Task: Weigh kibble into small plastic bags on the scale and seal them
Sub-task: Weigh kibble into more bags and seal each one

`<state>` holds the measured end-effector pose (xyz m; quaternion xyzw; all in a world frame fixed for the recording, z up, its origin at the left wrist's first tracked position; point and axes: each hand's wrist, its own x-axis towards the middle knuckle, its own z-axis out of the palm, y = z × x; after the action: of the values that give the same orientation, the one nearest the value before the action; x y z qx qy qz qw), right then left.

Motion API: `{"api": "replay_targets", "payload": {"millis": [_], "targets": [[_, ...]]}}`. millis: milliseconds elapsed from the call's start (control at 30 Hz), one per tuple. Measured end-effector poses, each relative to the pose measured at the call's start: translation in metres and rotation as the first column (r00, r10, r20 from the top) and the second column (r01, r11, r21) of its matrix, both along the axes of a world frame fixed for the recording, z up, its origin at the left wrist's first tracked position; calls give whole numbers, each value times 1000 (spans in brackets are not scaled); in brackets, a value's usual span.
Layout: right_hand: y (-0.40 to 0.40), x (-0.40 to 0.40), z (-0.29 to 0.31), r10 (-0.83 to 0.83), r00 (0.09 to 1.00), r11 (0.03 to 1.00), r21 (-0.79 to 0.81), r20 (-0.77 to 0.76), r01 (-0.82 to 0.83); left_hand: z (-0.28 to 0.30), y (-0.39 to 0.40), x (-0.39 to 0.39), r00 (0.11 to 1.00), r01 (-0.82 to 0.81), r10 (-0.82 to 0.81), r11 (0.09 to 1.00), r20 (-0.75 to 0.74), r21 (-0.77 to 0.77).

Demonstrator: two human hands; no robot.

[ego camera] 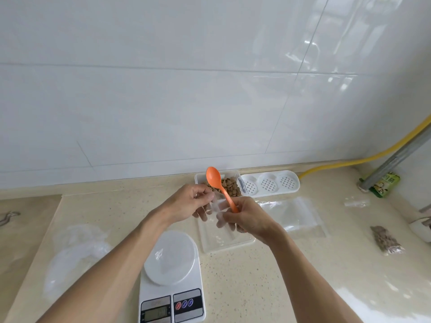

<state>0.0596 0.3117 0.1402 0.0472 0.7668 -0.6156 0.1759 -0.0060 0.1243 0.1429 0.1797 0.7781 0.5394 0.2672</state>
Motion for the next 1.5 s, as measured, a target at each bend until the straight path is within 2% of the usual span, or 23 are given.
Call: {"api": "replay_targets", "payload": {"millis": [100, 333, 467, 567, 667, 733, 800, 867, 967, 1133, 1233, 1300, 1367, 1433, 1500], "targets": [[0, -4, 2, 33, 999, 999, 39, -10, -33, 4, 2, -2, 1000, 24, -24, 999, 14, -33], [19, -12, 0, -116, 993, 993, 6, 2, 116, -5, -23, -13, 995, 74, -90, 954, -43, -290], [22, -18, -6, -168, 986, 986, 7, 23, 168, -7, -29, -15, 986, 21, -56, 977, -157, -212], [21, -19, -7, -163, 986, 986, -28, 34, 164, -8, -28, -18, 984, 3, -36, 982, -172, -191], [18, -22, -9, -164, 985, 979, -114, 59, 170, -27, -36, -28, 957, -100, 1, 940, -291, -326], [13, -26, -13, -212, 973, 967, -124, 93, 223, -39, -40, -33, 902, -155, -76, 862, -426, -483], [6, -33, -20, -289, 950, 949, -98, 118, 301, -40, -37, -32, 877, -113, -166, 840, -450, -531], [-3, -41, -26, -341, 932, 933, -77, 125, 352, -36, -24, -28, 866, -24, -250, 844, -432, -537], [-19, -51, -33, -324, 938, 941, -53, 123, 333, -36, -2, -23, 843, 37, -331, 823, -424, -567], [-25, -70, -45, -332, 931, 935, -78, 151, 346, -53, 5, -39, 859, -45, -164, 920, -485, -390], [-19, -81, -56, -341, 924, 933, -59, 174, 355, -65, 3, -52, 864, -87, -94, 940, -494, -330], [-12, -89, -63, -427, 881, 898, -22, 203, 440, -74, 0, -62, 859, -110, -83, 934, -506, -340], [-1, -97, -70, -502, 840, 864, 93, 205, 494, -84, -6, -71, 841, -137, -94, 915, -532, -378], [12, -104, -76, -451, 887, 853, 337, 97, 397, -93, -10, -79, 832, -168, -99, 893, -547, -418], [23, -107, -80, -331, 943, 788, 541, -28, 293, -99, -12, -86, 824, -209, -83, 875, -560, -437]]}}
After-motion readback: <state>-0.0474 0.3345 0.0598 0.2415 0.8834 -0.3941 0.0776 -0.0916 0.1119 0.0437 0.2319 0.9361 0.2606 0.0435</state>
